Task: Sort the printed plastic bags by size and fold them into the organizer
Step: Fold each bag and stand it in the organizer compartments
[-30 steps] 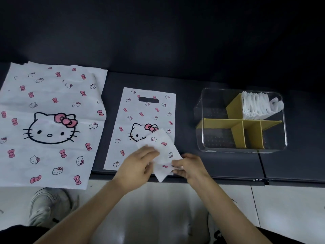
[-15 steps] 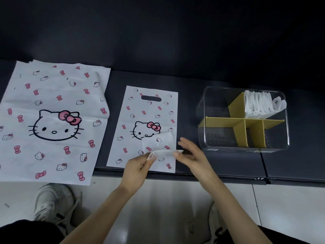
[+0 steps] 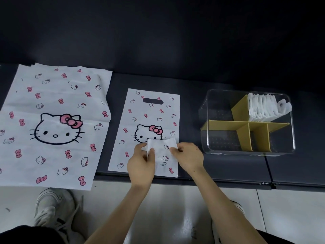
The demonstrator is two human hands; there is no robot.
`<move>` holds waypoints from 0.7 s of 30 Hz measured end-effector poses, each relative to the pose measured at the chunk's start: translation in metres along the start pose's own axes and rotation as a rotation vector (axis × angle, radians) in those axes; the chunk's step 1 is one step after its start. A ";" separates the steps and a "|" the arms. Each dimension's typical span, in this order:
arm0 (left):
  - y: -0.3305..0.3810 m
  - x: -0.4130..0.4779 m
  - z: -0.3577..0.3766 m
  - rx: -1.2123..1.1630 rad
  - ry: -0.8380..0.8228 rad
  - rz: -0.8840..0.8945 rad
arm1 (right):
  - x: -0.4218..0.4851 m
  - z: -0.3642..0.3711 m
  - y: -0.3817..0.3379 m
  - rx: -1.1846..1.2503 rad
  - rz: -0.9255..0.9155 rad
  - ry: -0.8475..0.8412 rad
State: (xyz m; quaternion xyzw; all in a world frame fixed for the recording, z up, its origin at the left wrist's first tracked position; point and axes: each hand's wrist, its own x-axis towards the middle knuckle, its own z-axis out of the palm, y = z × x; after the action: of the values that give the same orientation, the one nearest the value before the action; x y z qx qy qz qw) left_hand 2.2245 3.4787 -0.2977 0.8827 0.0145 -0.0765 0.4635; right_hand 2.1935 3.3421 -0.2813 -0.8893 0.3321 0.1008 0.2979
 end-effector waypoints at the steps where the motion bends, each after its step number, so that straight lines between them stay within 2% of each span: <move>1: -0.001 0.001 0.001 0.069 0.019 0.032 | 0.000 0.000 0.000 -0.009 0.006 0.002; 3: -0.009 0.004 0.001 0.224 0.035 0.176 | 0.001 -0.001 -0.001 -0.018 0.013 0.000; 8: -0.034 0.016 0.003 0.631 0.178 0.717 | 0.004 0.000 -0.002 -0.011 0.025 -0.024; 10: -0.036 0.021 0.003 0.710 0.080 0.895 | 0.006 0.000 -0.001 -0.016 0.032 -0.029; 12: -0.041 0.028 0.003 0.755 -0.055 0.971 | 0.007 0.000 -0.001 -0.025 0.041 -0.038; 17: -0.035 0.039 0.002 0.622 -0.196 0.802 | 0.008 0.002 -0.001 -0.023 0.063 -0.022; 19: -0.014 0.047 0.000 0.578 -0.257 0.627 | 0.007 0.003 0.000 -0.010 0.062 -0.020; 21: 0.006 0.060 -0.004 0.580 -0.440 0.414 | 0.007 0.003 0.000 0.003 0.055 -0.013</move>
State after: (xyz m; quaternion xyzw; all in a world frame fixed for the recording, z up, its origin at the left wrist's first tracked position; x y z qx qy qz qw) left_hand 2.2850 3.4755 -0.2997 0.9235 -0.2846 -0.1696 0.1933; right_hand 2.1987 3.3399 -0.2864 -0.8788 0.3545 0.1143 0.2983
